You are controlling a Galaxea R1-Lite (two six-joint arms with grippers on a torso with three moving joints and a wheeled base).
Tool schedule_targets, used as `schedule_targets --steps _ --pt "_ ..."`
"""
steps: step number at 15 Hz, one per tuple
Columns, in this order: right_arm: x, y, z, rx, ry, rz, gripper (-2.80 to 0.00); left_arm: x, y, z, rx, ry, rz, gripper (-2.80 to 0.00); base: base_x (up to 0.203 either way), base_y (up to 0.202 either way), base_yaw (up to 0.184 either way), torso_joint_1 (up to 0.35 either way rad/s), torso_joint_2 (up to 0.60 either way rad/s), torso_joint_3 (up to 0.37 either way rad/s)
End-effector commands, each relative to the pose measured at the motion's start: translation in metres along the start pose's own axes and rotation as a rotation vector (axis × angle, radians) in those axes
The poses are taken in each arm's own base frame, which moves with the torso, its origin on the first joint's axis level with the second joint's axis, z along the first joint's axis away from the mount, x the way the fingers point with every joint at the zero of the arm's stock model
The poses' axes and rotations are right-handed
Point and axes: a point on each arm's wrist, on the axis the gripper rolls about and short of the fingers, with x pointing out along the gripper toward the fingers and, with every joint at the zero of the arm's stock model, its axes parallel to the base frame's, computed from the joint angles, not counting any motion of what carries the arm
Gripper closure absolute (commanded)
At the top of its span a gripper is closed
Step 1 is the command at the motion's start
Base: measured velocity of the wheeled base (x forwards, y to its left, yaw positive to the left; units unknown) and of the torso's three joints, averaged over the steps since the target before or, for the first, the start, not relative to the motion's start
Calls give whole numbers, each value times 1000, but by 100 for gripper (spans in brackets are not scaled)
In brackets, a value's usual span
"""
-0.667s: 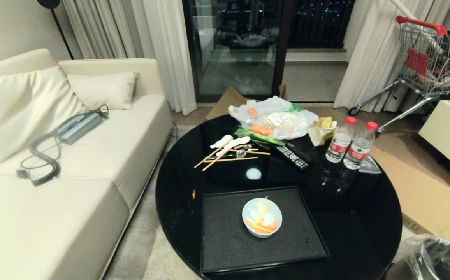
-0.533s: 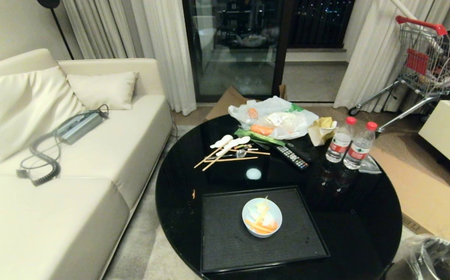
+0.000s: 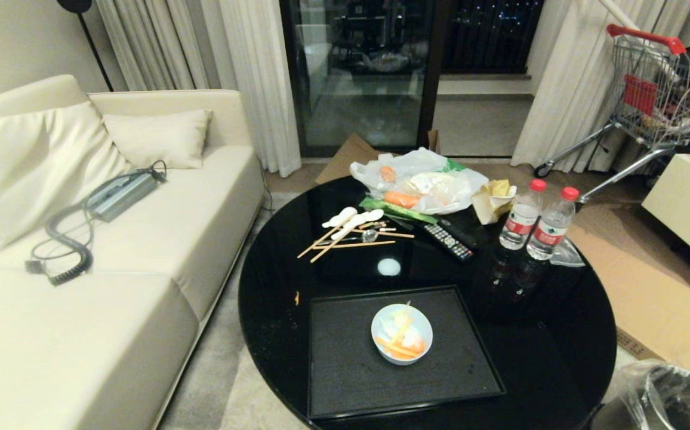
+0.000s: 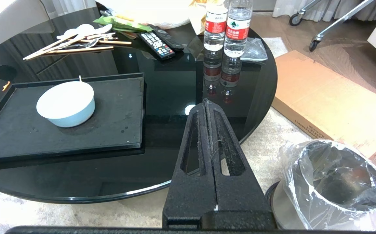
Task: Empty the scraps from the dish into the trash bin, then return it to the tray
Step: Pick up the bowl with leftover food
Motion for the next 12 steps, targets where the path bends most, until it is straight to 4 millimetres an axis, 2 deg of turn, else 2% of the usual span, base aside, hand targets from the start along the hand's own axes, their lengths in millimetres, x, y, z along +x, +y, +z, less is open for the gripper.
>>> schedule_targets --steps 1,12 --pt "0 0 0 -1 0 0 0 0 0 0 -2 -2 -1 0 0 0 0 0 0 0" --pt "0 0 0 -1 -1 0 0 0 0 0 -3 2 -3 0 0 0 0 0 0 0"
